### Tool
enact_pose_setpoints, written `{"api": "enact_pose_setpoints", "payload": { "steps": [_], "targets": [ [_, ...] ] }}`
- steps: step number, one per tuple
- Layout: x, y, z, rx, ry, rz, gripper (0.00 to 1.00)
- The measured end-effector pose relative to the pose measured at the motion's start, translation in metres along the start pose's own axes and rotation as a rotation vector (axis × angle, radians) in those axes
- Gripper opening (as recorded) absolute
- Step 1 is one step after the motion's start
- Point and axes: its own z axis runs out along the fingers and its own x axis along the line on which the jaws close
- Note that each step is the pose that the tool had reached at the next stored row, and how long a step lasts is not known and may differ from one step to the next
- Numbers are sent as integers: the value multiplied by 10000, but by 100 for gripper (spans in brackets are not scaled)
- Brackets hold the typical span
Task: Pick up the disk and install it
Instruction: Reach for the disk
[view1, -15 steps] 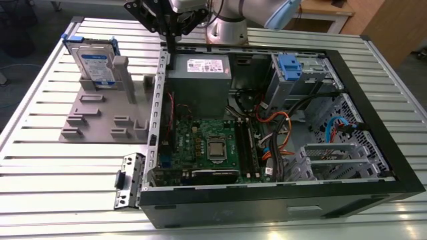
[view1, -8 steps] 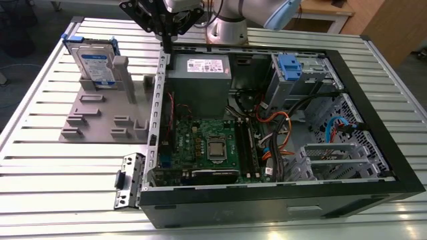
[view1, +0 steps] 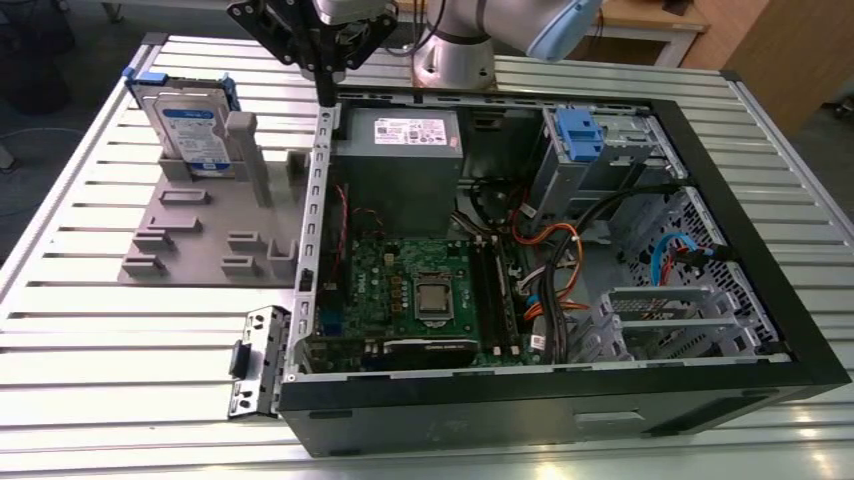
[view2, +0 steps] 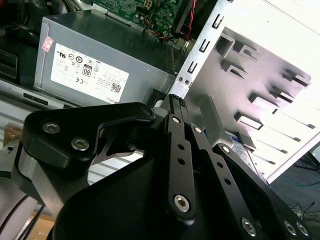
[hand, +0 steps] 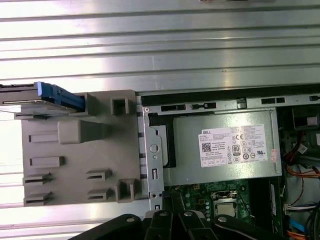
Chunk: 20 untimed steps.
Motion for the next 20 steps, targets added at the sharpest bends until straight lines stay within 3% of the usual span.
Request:
{"api": "enact_pose_setpoints", "payload": {
  "steps": [20],
  "targets": [
    [132, -10, 5, 0, 0, 0, 10]
  ]
}}
